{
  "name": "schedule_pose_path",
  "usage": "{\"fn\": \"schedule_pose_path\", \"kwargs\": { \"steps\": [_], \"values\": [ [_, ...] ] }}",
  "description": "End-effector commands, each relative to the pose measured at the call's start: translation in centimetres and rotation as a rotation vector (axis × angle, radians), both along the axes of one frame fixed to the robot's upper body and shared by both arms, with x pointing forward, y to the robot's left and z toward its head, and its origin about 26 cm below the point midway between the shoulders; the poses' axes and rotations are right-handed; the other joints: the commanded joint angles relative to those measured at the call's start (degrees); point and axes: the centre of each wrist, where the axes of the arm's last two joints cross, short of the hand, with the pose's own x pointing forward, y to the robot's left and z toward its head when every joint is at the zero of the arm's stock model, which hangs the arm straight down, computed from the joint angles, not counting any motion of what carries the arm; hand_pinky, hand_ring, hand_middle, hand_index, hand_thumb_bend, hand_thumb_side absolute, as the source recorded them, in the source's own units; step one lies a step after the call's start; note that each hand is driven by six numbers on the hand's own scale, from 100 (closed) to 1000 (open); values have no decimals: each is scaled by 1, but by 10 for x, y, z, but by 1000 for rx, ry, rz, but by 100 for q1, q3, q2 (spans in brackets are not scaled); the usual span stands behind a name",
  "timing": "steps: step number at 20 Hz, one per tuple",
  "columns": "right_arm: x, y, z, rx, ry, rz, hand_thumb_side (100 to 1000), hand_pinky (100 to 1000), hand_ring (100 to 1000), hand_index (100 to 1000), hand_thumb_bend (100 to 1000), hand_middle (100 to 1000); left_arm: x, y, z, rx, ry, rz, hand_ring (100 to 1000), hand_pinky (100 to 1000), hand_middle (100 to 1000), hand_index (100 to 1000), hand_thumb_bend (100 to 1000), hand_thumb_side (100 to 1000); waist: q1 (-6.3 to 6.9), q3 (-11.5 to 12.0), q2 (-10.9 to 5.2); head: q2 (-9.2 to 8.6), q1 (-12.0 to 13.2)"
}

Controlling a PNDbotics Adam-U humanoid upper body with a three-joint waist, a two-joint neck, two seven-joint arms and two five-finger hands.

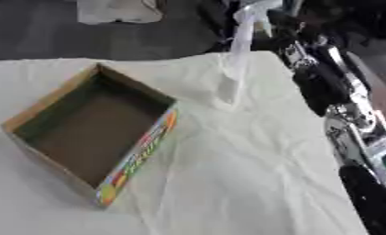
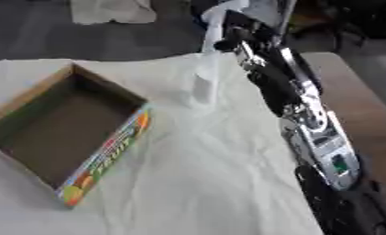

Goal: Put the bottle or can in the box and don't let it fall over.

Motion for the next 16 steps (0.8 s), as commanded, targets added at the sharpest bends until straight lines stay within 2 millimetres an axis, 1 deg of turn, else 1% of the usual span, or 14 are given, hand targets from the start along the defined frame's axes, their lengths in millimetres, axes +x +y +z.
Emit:
{"fn": "schedule_pose_path", "kwargs": {
  "steps": [1, 3, 6, 8, 9, 10, 11, 16],
  "values": [
    [-4, -3, 12, -29, -36, -7, 429, 952, 725, 798, 100, 946, -2, 1, 7, 7, -26, 4, 575, 937, 703, 618, 185, 846, 6, 8, -67, -67, -16],
    [-4, -3, 12, -28, -39, -8, 424, 952, 726, 799, 100, 946, -2, 1, 7, 7, -27, 2, 575, 937, 703, 618, 185, 846, 11, 11, -59, -107, -21],
    [-4, -4, 15, -34, -53, -12, 413, 949, 728, 800, 100, 944, -2, 1, 7, 6, -27, 2, 575, 937, 703, 618, 185, 847, 14, 11, -52, -212, -56],
    [-4, -5, 21, -49, -75, -16, 383, 943, 730, 800, 100, 939, -2, 0, 8, 8, -27, 1, 575, 937, 703, 617, 184, 846, 15, 6, -55, -255, -57],
    [-4, -5, 24, -60, -88, -18, 353, 936, 731, 799, 100, 932, -2, 1, 8, 9, -27, 0, 575, 937, 703, 618, 184, 845, 15, 1, -61, -259, -51],
    [-5, -6, 29, -84, -107, -21, 433, 932, 733, 800, 100, 927, -2, 1, 8, 12, -26, 1, 575, 937, 703, 618, 190, 861, 14, -8, -72, -247, -42],
    [-5, -6, 34, -116, -124, -25, 337, 928, 734, 800, 100, 927, -2, 2, 7, 14, -25, 2, 575, 937, 703, 618, 184, 845, 10, -19, -86, -225, -38],
    [-9, -11, 59, -305, -173, -67, 312, 914, 735, 798, 100, 910, -3, 2, 6, 21, -17, 1, 575, 936, 703, 618, 184, 845, -11, -86, -140, -157, -19]
  ]
}}
